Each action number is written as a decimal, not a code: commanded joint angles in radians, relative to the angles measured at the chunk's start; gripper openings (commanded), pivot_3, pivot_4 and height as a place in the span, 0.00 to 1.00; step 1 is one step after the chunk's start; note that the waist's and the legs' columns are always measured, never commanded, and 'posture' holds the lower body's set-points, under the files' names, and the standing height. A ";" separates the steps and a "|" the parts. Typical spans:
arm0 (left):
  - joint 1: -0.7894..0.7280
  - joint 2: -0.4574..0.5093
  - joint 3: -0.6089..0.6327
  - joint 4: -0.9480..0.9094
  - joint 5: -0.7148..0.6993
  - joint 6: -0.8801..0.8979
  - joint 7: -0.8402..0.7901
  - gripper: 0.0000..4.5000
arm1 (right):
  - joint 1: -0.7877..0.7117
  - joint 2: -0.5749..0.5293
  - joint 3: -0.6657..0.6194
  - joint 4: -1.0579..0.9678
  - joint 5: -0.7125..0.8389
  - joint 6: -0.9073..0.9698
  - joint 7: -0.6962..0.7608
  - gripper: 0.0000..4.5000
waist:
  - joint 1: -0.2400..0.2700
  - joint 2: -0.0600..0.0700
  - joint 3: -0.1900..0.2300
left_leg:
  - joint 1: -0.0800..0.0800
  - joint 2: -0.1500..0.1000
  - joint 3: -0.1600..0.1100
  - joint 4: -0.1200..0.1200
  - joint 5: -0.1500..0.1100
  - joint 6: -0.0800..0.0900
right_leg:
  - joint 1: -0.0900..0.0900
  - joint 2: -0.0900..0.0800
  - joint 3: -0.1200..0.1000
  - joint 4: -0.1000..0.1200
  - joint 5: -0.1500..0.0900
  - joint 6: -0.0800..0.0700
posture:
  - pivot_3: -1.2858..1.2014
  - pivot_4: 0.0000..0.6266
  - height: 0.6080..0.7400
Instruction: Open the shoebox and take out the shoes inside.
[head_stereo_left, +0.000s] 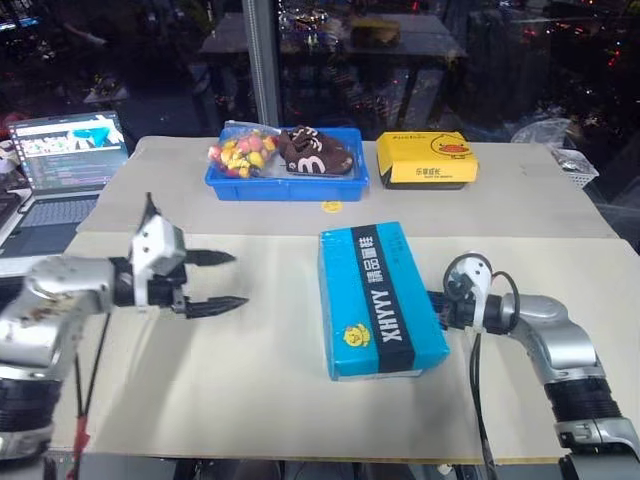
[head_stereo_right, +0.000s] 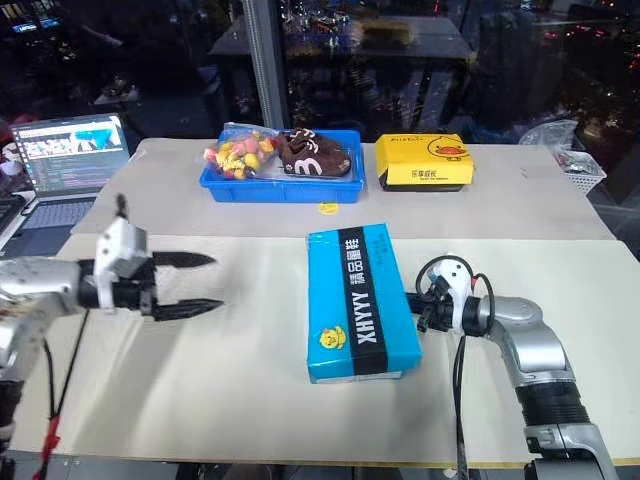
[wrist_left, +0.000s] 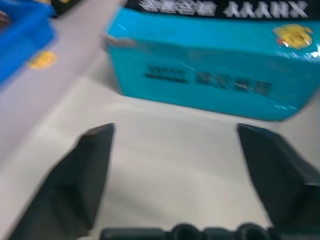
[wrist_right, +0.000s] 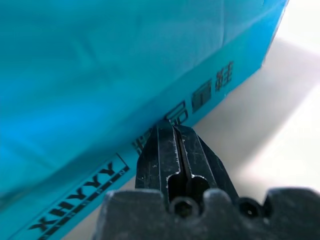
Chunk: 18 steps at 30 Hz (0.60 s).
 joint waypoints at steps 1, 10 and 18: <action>-0.014 0.061 0.091 -0.015 -0.048 0.034 -0.014 0.98 | -0.100 -0.011 -0.088 -0.115 0.167 0.138 0.022 0.00 | -0.008 0.002 0.004 | 0.000 0.000 0.000 0.000 0.000 0.000 | 0.000 0.000 0.000 0.000 0.000 0.000 | 0.52 0.24 1.00; 0.017 0.071 0.148 -0.020 -0.040 0.021 0.023 0.98 | -0.287 0.057 -0.038 -0.232 0.356 0.340 0.021 0.00 | -0.008 0.001 0.006 | -0.001 0.001 -0.001 -0.002 0.000 0.000 | -0.001 0.001 -0.001 0.000 0.000 -0.002 | 0.52 0.24 1.00; 0.006 0.171 0.302 -0.031 -0.117 0.120 0.008 0.98 | -0.383 0.262 0.207 -0.222 0.210 0.265 -0.056 0.00 | -0.012 -0.002 0.007 | -0.007 0.001 0.000 -0.002 0.000 0.000 | -0.014 0.001 0.000 0.011 0.001 -0.005 | 0.52 0.24 1.00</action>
